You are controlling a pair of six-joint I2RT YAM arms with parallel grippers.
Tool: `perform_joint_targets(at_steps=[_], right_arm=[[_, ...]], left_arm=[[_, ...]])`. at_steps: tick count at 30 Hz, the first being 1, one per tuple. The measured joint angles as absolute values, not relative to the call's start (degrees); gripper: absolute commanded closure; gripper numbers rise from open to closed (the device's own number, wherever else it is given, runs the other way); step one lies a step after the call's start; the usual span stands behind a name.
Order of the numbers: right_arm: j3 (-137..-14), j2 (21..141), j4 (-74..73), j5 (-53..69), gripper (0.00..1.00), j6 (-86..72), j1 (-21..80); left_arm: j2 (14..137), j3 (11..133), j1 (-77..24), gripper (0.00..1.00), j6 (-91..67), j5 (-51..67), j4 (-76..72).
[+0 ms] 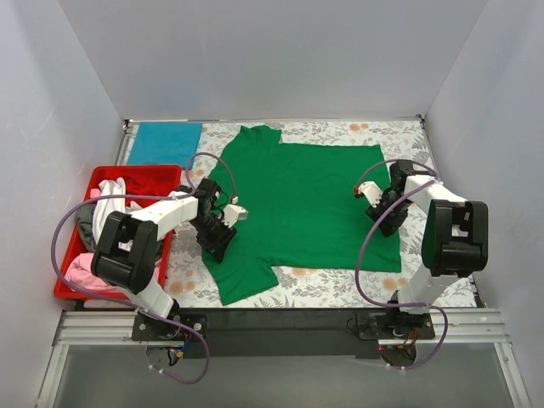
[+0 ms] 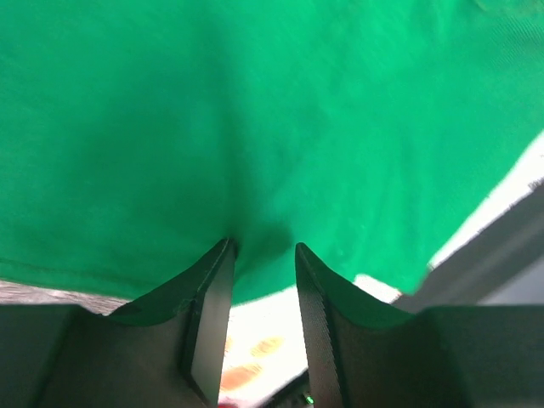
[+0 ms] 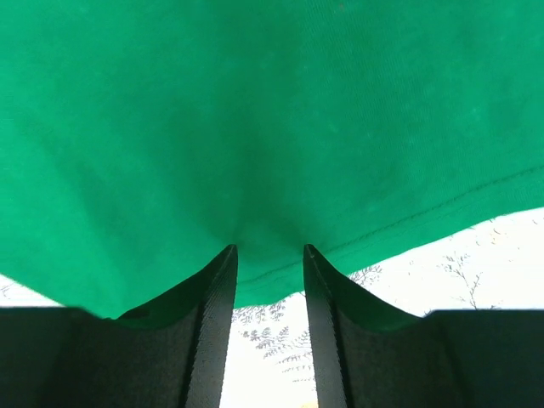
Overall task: Fold and stack the t-shirts
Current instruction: Flatten the tshirt out
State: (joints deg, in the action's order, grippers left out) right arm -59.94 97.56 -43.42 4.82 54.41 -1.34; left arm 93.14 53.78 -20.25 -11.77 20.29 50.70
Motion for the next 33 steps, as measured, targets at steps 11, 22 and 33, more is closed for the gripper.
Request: perform_joint_targets(at_steps=[11,22,33], right_arm=[[-89.9,103.3,-50.5,15.7,0.43,51.1,-7.4],[-127.1,134.9,-47.6,19.6,0.40,33.0,-8.5],[-123.5,140.1,-34.3,16.6,0.37,23.8,-7.7]], left_arm=[[101.0,84.8,-17.8,0.45,-13.5,32.6,59.6],[134.9,128.3,-9.6,0.26,-32.5,32.4,37.4],[143.7,126.7,-8.9,0.24,-40.6,24.3,19.9]])
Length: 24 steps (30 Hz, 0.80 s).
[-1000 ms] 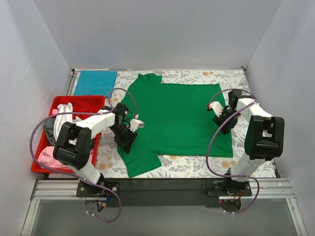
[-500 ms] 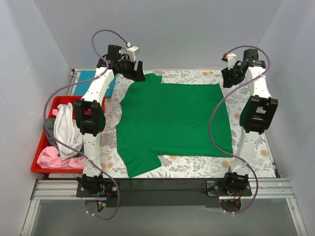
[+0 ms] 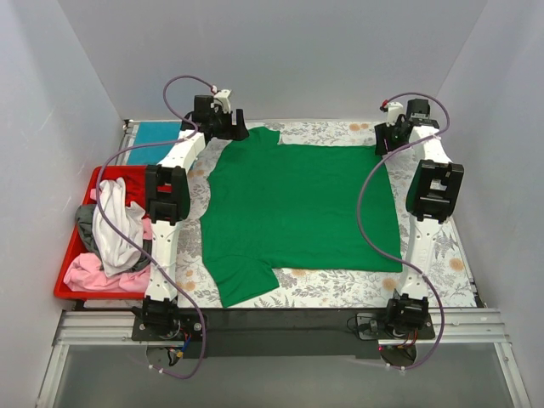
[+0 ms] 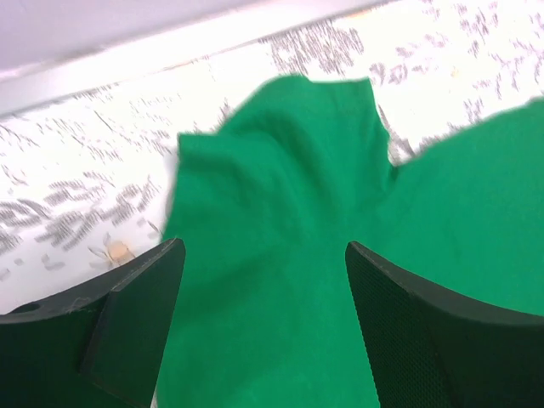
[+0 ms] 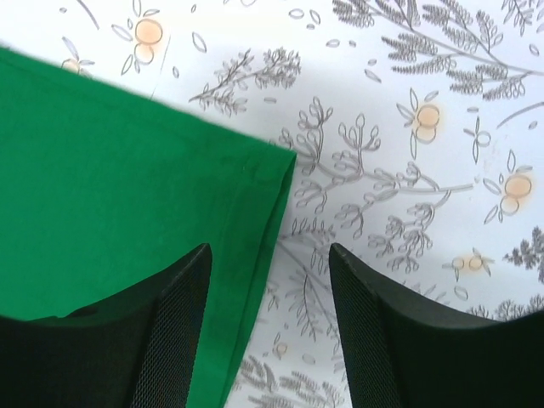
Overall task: Fold and stack the t-shirts
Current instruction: Flatten the tshirt out
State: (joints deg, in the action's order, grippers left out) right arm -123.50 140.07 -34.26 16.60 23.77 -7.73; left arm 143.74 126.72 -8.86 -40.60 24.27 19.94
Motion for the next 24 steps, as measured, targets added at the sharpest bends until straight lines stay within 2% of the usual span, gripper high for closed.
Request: perform_joint_targets(at_steps=[10,13,14,16,20,22,24], right_arm=[[-125.7,144.3,-29.1,15.3,0.40,22.6,-4.6],[-126.0,144.7,-28.5,15.0,0.47,22.6,-3.9],[-126.0,144.7,-28.5,15.0,0.53,22.6,-3.7],[-126.0,144.7,-28.5,15.1,0.57,22.4,-3.7],[-126.1,144.7,-28.5,15.1,0.80,22.3,-3.7],[-126.2,144.8,-28.5,15.0,0.85,22.2,-3.7],[-126.2,144.8,-28.5,15.0,0.95,22.2,-3.7]], left_arm=[[148.9,127.9,-8.2,0.23,-41.3,20.9,13.2],[149.9,127.9,-8.0,0.23,-41.6,20.6,12.4],[150.3,128.0,-8.0,0.23,-41.8,20.5,12.1],[151.0,128.4,-8.0,0.23,-42.1,20.3,11.8],[152.4,130.5,-8.0,0.23,-42.8,19.8,11.4],[152.9,131.5,-8.0,0.23,-43.2,19.5,11.0],[153.7,133.0,-8.0,0.23,-43.4,19.0,10.3]])
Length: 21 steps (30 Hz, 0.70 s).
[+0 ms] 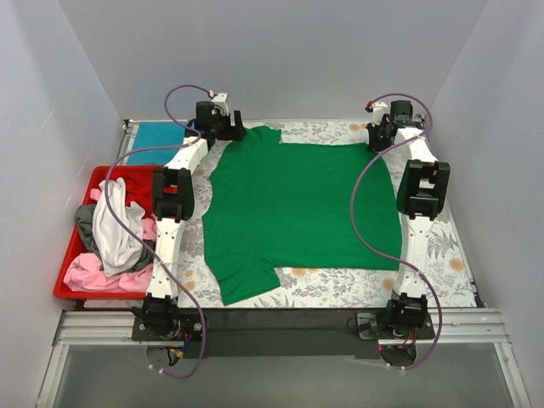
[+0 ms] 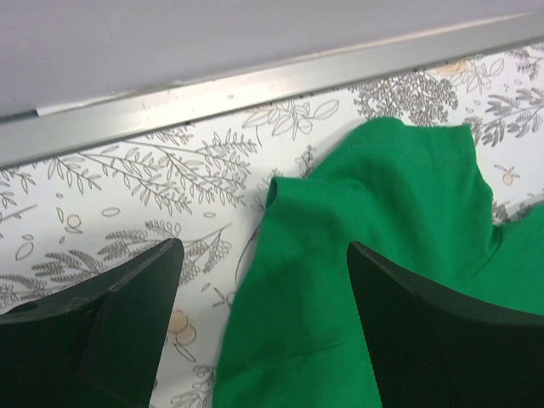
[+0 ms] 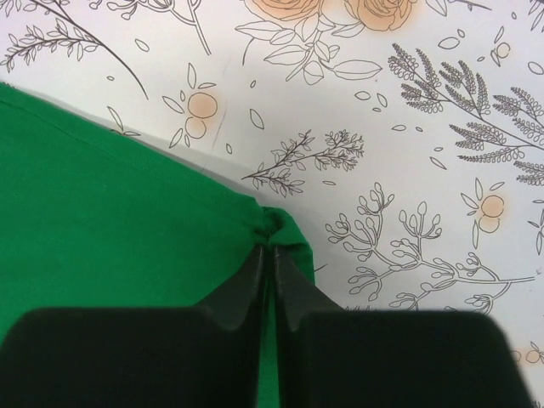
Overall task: Fold and stack the t-shirts
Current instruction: Flatten the tshirt out, then fold the tshirt
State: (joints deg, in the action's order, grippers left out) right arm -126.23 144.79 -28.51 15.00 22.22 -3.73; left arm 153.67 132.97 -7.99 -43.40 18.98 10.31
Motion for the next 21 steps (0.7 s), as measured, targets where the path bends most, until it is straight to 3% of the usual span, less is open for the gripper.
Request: perform_joint_targets(at_steps=[6,18,21], right_arm=[[-126.2,144.8,-28.5,14.9,0.99,22.0,-3.7],[-126.1,144.8,-28.2,15.2,0.99,22.5,-3.7],[-125.8,144.8,-27.7,15.2,0.99,22.7,-3.7]], left_arm=[[156.3,135.3,-8.0,0.25,-43.8,18.4,8.8],[157.9,135.9,-8.1,0.43,-46.7,25.4,6.7],[158.2,135.9,-8.1,0.59,-47.6,26.9,6.0]])
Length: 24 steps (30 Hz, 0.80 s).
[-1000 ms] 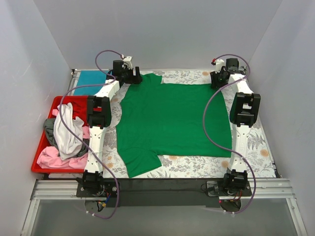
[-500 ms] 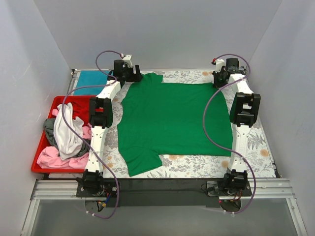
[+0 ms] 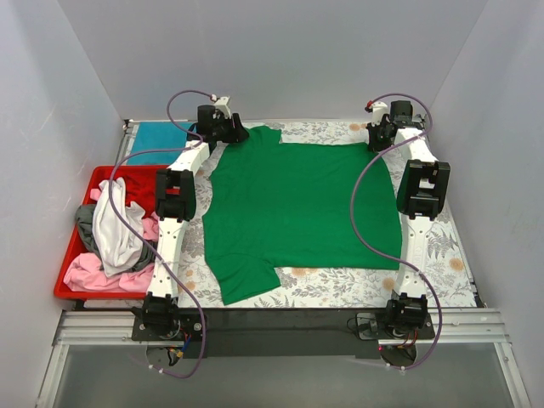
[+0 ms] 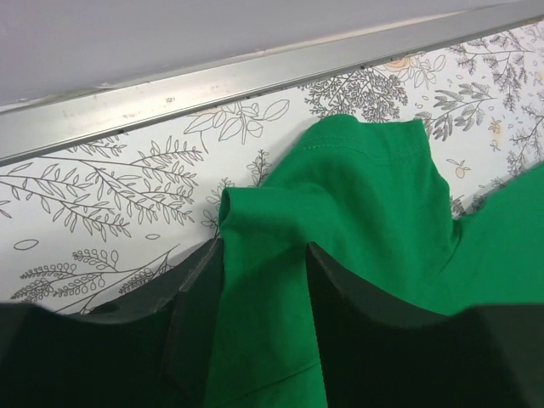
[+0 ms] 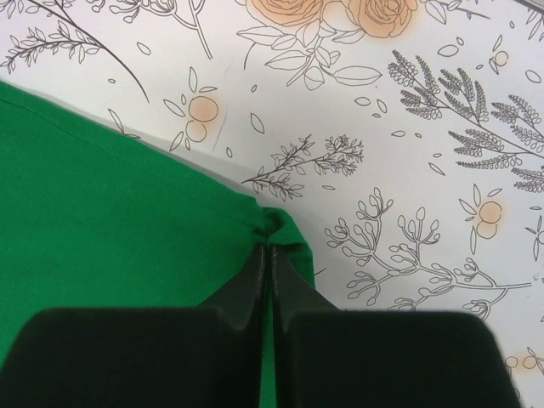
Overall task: Fold and stack the t-shirts
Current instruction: Fold the tshirt
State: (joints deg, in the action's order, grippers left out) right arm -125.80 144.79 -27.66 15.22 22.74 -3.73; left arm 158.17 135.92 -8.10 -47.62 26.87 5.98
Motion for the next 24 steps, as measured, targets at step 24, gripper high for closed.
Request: perform_joint_targets(at_steps=[24], right_arm=[[-119.0,136.9,-26.0,18.3,0.99,24.6,-6.0]], left_arm=[[147.2,116.4,-6.6,1.00,-45.8,33.6,-10.0]])
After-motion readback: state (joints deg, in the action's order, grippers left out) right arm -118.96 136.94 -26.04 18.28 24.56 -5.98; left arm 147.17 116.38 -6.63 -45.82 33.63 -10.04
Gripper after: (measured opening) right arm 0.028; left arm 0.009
